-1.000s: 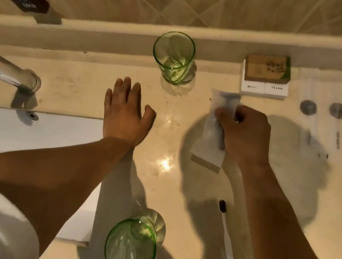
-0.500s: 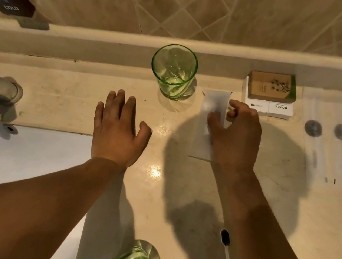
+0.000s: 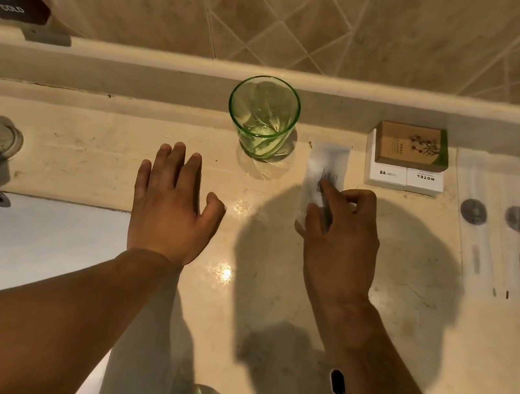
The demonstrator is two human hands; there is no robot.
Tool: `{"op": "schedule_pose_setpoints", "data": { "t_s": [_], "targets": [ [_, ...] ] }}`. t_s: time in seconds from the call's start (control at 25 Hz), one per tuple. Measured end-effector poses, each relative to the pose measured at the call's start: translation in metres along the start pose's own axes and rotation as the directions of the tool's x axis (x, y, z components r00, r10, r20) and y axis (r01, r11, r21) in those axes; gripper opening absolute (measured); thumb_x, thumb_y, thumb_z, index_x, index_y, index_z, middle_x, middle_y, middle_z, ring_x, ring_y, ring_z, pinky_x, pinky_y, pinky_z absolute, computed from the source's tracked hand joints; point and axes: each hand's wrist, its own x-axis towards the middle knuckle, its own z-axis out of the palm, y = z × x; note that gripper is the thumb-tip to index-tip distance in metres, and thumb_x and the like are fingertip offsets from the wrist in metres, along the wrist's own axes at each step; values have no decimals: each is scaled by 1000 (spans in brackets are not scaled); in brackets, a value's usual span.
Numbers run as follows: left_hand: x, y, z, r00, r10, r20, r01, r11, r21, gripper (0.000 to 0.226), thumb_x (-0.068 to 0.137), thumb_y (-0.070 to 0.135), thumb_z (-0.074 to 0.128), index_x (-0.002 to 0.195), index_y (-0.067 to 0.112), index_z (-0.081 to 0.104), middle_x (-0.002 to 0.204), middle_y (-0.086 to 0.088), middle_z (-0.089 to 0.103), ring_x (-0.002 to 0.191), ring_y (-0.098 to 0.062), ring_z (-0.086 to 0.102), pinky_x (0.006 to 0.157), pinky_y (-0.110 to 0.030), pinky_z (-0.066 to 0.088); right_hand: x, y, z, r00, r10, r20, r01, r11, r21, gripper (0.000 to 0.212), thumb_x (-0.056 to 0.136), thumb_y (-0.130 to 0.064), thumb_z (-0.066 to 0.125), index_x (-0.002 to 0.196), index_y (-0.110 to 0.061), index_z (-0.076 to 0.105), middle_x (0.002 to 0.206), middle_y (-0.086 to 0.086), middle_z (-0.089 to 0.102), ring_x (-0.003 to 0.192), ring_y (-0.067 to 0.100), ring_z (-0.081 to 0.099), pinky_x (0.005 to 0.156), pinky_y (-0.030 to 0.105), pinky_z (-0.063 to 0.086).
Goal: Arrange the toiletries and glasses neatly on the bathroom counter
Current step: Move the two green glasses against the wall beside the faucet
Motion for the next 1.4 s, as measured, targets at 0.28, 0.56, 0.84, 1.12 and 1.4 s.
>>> {"op": "schedule_pose_setpoints", "data": {
  "t_s": [0.28,0.56,0.84,1.12,1.4],
  "targets": [
    [0,0,0,1000,-1,-4,1,1000,-8,67,92,44,41,151,12,39,164,-12,29,155,-24,13,128,-47,5,25,-4,9,999,31,-10,-31,999,-9,35,95,-28,69,130,-25,66,118,2,57,84,7,53,86,22,43],
    [0,-1,0,1000,-6,5,6,1000,-3,67,92,43,42,152,13,39,165,-11,28,156,-24,12,128,-47,4,35,-6,10,999,45,-19,-46,999,-14,36,93,-27,71,129,-28,67,116,0,57,84,6,56,85,22,47],
    [0,-1,1,1000,-1,13,1,1000,5,67,93,43,41,152,13,38,165,-11,28,156,-24,12,128,-47,4,38,-6,11,999,34,-25,-35,999,-20,39,93,-26,72,131,-25,66,113,0,55,81,6,53,85,21,45],
    [-2,-2,0,1000,4,2,-4,1000,-3,66,92,44,43,149,12,40,164,-13,29,155,-27,14,127,-50,8,14,-2,-11,1000,2,-18,0,996,88,36,95,-47,61,129,-34,59,118,-8,52,93,0,53,82,11,45],
    [-1,0,-6,997,-12,73,6,997,78,69,93,48,40,153,12,38,166,-13,26,155,-29,13,126,-49,7,-78,-6,-70,722,-309,619,-26,882,471,42,84,-13,59,118,-35,68,106,-15,66,96,10,66,74,12,49]
  ]
}}
